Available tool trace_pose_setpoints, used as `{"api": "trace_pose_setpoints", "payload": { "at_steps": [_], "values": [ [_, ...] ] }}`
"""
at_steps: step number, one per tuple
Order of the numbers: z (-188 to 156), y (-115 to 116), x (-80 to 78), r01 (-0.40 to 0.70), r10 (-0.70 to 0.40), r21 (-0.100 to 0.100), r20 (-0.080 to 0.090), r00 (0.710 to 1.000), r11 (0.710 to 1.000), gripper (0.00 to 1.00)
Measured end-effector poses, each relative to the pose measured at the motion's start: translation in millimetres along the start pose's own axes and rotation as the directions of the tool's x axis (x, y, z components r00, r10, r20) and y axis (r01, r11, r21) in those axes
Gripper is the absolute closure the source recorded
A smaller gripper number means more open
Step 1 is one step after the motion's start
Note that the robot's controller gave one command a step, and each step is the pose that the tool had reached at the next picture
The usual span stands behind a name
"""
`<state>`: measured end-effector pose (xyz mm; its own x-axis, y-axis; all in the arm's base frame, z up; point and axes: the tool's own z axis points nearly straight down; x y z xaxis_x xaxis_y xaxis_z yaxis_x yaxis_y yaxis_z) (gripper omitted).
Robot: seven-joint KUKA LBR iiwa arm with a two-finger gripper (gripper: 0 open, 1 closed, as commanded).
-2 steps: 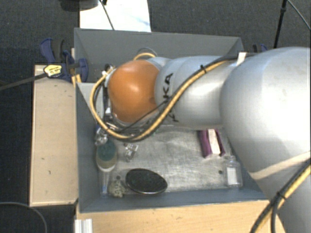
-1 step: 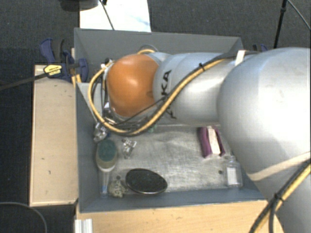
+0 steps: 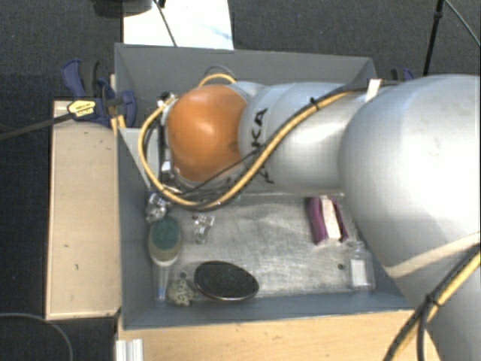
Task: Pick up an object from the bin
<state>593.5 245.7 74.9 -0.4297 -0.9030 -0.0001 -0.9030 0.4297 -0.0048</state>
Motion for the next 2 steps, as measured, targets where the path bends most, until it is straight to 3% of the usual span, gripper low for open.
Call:
{"api": "trace_pose_setpoints", "payload": {
  "at_steps": [1, 2],
  "values": [
    [0.4, 2.5, -4.0, 0.256, -0.256, 0.005, -0.001, 0.967, 0.967, 0.00],
    [1.7, 0.6, -4.8, 0.484, -0.484, 0.011, 0.010, 0.875, 0.875, 0.00]
  ]
}}
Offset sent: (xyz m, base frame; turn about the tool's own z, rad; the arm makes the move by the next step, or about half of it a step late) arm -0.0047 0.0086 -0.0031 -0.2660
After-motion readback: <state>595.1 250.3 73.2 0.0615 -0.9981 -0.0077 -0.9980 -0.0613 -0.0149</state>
